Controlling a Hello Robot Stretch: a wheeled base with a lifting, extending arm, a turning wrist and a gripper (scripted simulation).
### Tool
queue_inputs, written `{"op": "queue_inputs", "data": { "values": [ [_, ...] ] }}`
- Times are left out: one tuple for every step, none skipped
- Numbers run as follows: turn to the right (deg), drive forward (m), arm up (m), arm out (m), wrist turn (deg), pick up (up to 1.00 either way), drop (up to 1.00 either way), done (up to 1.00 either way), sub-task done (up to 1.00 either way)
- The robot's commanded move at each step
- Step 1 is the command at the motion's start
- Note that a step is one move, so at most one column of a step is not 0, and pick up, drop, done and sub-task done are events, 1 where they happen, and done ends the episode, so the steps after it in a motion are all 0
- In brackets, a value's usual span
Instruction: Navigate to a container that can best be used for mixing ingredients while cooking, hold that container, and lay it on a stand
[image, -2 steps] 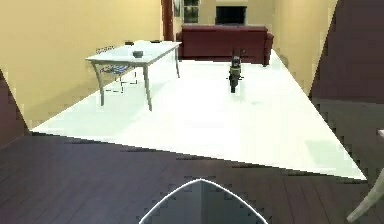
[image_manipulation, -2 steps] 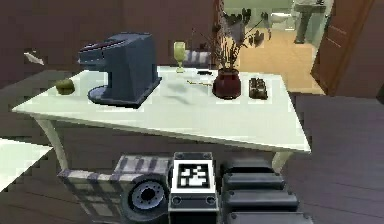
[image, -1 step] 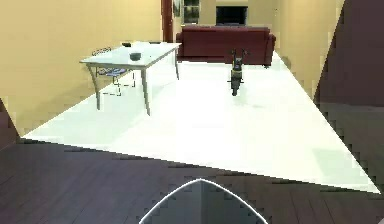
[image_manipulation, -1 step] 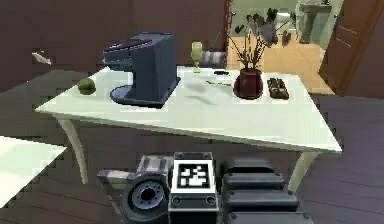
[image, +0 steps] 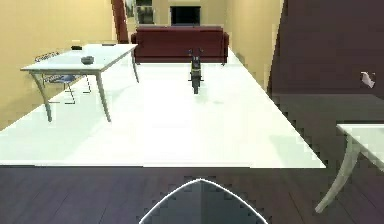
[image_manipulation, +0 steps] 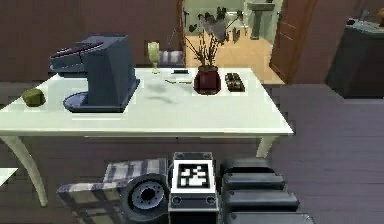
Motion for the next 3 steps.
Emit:
{"op": "queue_inputs", "data": {
  "values": [
    [0.0, 0.65, 0.00, 0.00, 0.0, 0.00, 0.00, 0.00, 0.00],
    [18.0, 0.00, 0.00, 0.00, 0.0, 0.00, 0.00, 0.00, 0.00],
    [0.0, 1.00, 0.00, 0.00, 0.0, 0.00, 0.00, 0.00, 0.00]
  ]
}}
